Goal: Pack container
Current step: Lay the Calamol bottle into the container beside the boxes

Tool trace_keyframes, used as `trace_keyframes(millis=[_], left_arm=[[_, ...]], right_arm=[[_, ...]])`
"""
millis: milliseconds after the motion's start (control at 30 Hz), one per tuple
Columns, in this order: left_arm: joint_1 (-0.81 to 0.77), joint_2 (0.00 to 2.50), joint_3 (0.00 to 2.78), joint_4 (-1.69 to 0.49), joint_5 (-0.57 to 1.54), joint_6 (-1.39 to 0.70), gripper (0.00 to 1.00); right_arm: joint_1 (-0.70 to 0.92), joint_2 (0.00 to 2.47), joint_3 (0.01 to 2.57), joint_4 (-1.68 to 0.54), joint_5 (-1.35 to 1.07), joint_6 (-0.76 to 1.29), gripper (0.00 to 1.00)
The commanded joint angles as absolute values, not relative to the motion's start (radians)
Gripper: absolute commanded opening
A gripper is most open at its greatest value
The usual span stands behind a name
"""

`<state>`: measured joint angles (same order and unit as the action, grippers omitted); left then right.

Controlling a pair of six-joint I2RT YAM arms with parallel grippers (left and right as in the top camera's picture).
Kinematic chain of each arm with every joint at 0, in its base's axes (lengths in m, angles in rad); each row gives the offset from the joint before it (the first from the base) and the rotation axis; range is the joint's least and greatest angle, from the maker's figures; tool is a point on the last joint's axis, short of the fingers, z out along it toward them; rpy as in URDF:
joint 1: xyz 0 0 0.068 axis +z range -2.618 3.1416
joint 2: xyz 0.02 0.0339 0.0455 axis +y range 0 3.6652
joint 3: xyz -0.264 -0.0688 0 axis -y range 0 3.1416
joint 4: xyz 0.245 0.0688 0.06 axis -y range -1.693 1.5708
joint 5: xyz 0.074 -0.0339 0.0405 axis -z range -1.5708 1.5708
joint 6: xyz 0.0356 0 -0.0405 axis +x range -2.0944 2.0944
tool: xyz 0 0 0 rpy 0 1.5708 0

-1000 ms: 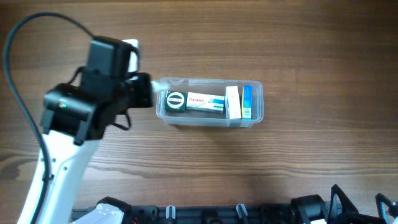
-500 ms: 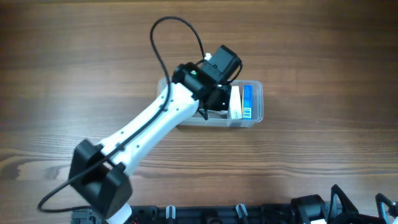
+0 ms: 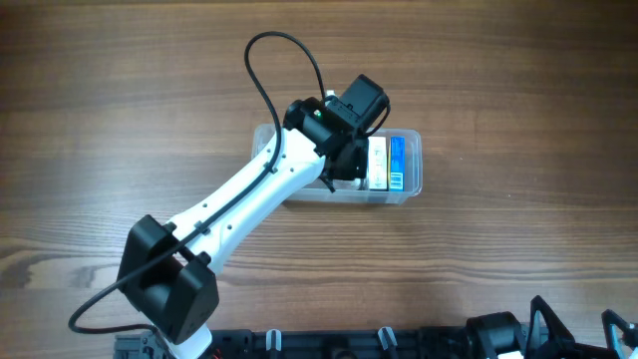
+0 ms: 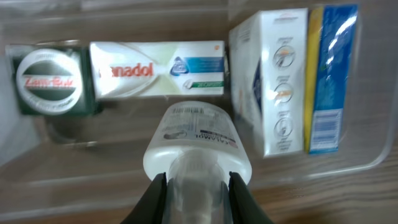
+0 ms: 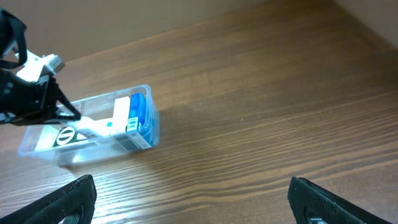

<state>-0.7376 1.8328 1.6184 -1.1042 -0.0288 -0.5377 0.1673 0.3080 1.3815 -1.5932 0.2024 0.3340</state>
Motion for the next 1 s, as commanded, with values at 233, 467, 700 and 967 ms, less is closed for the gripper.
trace_keyframes(millis=[233,467,700,967], left_arm=[[-0.726,1.838,1.703,-1.126,-0.046,-0.529,0.06],[-0.729,1.895,1.703,-1.136,-0.023,-0.532,0.08],[-0.730,1.968,1.702,-1.092,-0.020,-0.532,0.12],[-0.733,1.967,1.703,-1.006,0.011,-0.528,0.35]], right_arm=[[0.163,0.296,1.383,-1.591,0.193,0.317,1.00],[0.163,0.296,1.383,-1.591,0.193,0.318,1.00],[0.163,0.296,1.383,-1.591,0.193,0.318,1.00],[0.163,0.296,1.383,-1.591,0.193,0.318,1.00]])
